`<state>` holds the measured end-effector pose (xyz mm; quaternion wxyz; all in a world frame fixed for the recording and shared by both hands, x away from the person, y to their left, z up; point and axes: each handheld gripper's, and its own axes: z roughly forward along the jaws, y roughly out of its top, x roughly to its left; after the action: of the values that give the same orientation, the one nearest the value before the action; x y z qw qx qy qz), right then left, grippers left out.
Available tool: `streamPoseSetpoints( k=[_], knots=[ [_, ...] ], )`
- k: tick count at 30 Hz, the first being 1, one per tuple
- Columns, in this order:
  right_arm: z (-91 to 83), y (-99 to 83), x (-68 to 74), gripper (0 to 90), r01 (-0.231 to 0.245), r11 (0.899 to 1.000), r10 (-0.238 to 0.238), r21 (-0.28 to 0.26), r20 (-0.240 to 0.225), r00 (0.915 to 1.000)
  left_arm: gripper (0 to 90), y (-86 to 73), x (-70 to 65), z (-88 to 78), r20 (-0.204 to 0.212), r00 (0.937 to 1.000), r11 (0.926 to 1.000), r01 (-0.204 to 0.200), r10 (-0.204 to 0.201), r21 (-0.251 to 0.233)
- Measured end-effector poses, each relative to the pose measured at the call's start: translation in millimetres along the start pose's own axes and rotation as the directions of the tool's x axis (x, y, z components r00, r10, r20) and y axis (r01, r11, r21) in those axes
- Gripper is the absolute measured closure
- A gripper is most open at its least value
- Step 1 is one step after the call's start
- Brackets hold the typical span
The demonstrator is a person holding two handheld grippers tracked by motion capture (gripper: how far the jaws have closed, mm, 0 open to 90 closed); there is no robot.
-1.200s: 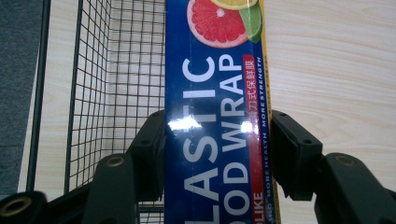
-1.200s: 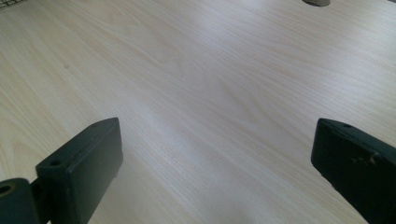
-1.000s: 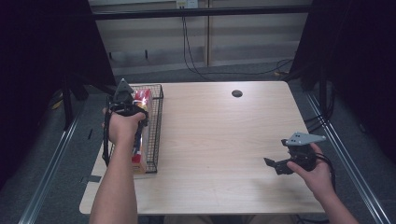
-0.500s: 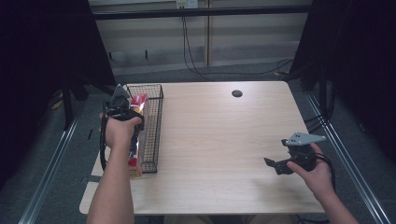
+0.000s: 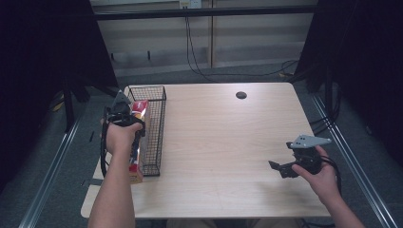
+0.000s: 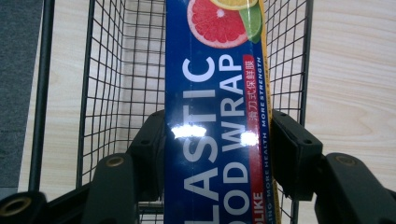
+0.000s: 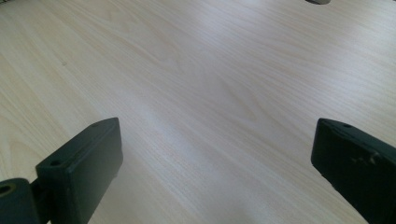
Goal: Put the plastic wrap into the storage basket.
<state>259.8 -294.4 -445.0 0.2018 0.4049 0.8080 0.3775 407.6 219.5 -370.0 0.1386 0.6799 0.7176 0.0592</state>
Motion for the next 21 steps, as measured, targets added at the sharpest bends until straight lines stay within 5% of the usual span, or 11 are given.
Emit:
streamPoseSetpoints(
  k=[21],
  knots=[
    [0.8,-0.1,0.1,2.0,-0.002,1.0,0.002,0.005,-0.008,1.0,44.2,-1.2,1.7,11.5,0.001,1.0,0.9997,0.007,-0.007,0.021]
  ],
)
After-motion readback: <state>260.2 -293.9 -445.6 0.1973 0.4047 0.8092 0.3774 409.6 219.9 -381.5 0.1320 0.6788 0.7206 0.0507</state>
